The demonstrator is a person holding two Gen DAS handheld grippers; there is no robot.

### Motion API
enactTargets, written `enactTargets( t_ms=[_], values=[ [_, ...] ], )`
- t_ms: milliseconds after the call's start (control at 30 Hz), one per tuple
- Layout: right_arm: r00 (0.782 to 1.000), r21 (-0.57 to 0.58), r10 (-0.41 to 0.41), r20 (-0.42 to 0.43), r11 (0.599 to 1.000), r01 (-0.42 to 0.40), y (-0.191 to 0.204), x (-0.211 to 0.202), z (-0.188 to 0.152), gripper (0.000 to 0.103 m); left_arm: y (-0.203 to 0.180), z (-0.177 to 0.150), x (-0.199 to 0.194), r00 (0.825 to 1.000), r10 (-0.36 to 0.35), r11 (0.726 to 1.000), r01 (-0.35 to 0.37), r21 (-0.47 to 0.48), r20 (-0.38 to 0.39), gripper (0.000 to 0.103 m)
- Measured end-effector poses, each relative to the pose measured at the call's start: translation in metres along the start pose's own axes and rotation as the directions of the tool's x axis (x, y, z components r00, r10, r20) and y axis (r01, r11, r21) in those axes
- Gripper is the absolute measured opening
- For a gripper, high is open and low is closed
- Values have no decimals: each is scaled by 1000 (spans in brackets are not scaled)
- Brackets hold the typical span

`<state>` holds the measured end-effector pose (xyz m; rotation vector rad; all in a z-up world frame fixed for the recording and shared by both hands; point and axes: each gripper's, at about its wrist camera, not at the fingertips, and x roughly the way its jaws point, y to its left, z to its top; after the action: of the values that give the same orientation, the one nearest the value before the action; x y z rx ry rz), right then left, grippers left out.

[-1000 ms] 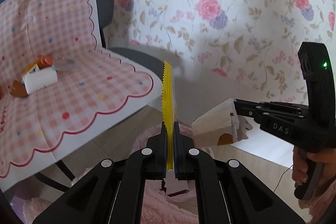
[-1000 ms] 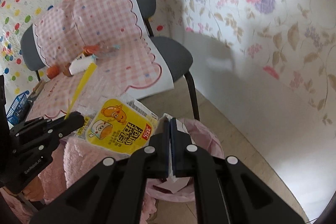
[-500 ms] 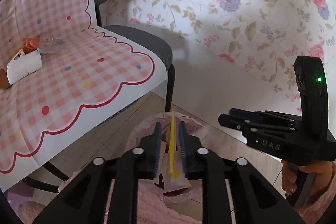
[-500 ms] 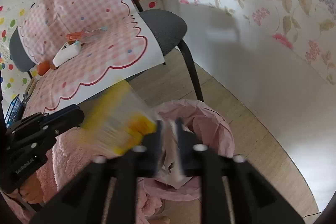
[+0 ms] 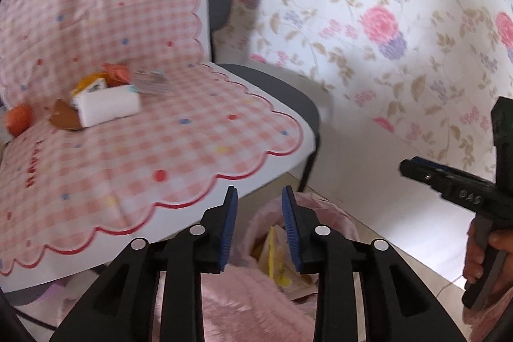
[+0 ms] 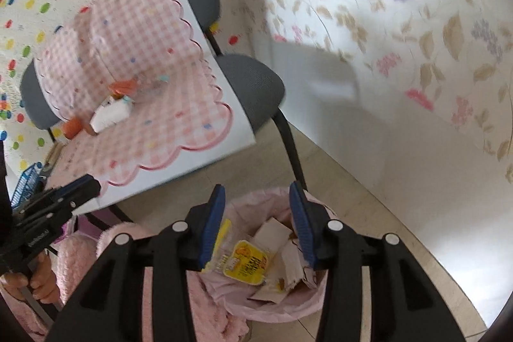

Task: Collect trash
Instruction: 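Open both tools over the wastebasket to drop the packet and bag, then move both tools back over the chair toward the foam block and clear packet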

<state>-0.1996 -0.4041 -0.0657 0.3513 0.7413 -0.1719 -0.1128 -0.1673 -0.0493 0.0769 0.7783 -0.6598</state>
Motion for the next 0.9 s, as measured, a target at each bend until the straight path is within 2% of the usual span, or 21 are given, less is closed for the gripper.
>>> enactTargets(
  t_ms=[233,367,533,800,900],
  values=[
    [995,-85,93,41,992,-89,44,-7,17,41,40,1,-33,991,130,990,-128,-63,39,45],
    [991,-145,133,32,981,-127,73,3,29,41,69,5,-44,982,188,975,-183,-125,30,50],
    [986,-204,166,18,966,-159,106,20,44,41,103,11,-59,956,291,946,-282,-159,38,58],
    [985,-313,170,-26,935,-169,156,70,67,41,156,30,-54,929,369,910,-354,-218,35,60],
    [986,-346,163,-44,923,-168,173,93,75,41,175,39,-40,922,386,901,-370,-227,25,66]
  ],
)
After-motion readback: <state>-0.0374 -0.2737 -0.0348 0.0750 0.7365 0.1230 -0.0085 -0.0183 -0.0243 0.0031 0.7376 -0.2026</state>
